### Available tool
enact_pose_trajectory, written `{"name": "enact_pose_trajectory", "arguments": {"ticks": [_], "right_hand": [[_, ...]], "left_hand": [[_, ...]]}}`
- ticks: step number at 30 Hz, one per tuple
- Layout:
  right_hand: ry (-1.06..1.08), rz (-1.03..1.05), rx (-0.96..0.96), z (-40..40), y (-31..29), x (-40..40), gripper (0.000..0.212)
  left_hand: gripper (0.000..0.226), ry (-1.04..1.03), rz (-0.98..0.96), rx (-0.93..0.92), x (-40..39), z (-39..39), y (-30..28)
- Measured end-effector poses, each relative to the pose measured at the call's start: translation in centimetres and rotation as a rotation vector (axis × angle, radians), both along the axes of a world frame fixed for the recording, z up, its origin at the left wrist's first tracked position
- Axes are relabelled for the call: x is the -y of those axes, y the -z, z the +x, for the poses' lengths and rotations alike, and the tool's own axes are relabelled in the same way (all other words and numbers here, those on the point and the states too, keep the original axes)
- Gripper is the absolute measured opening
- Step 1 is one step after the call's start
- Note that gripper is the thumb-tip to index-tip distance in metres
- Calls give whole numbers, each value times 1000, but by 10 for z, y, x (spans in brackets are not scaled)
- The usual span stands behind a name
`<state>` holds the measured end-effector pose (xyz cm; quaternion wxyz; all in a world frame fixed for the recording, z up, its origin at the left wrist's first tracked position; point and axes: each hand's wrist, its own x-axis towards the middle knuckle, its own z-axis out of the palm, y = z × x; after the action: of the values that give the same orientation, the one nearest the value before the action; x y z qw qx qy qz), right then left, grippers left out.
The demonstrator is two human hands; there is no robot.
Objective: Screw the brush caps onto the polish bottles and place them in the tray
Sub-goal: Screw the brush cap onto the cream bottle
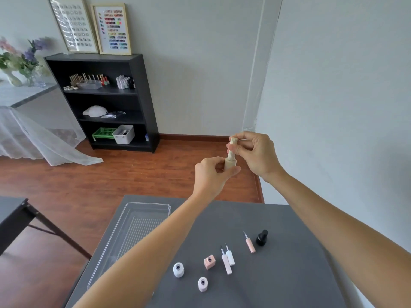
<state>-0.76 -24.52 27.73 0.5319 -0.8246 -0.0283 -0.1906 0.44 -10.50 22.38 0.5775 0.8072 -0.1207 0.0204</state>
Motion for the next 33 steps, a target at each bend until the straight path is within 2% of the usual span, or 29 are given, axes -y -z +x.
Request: {"name": "enact_pose_trajectory", "arguments": {"ticks": [5, 6, 10, 12, 19, 26, 33], "right_hand": [[-25, -16, -144, -6, 51, -1, 11], [-19, -24, -167, -7, 62, -1, 11], [42, -56, -245, -11, 106, 2, 8], [71, -56, -305, -14, 128, 6, 7], [156, -108, -483, -21, 195, 15, 7], [180, -170, -576, -23, 237, 8, 10], [215, -166, -562, -27, 254, 1, 9]], "left_hand": [[20, 61, 113, -96, -12, -2, 49], [26, 85, 128, -120, -14, -4, 58], [76, 154, 241, -256, -25, -12, 101], [82, 172, 303, -310, -32, -17, 123], [76, 333, 553, -477, -57, -42, 179], [63, 361, 657, -550, -67, -59, 213], [30, 274, 713, -522, -69, -68, 229]]}}
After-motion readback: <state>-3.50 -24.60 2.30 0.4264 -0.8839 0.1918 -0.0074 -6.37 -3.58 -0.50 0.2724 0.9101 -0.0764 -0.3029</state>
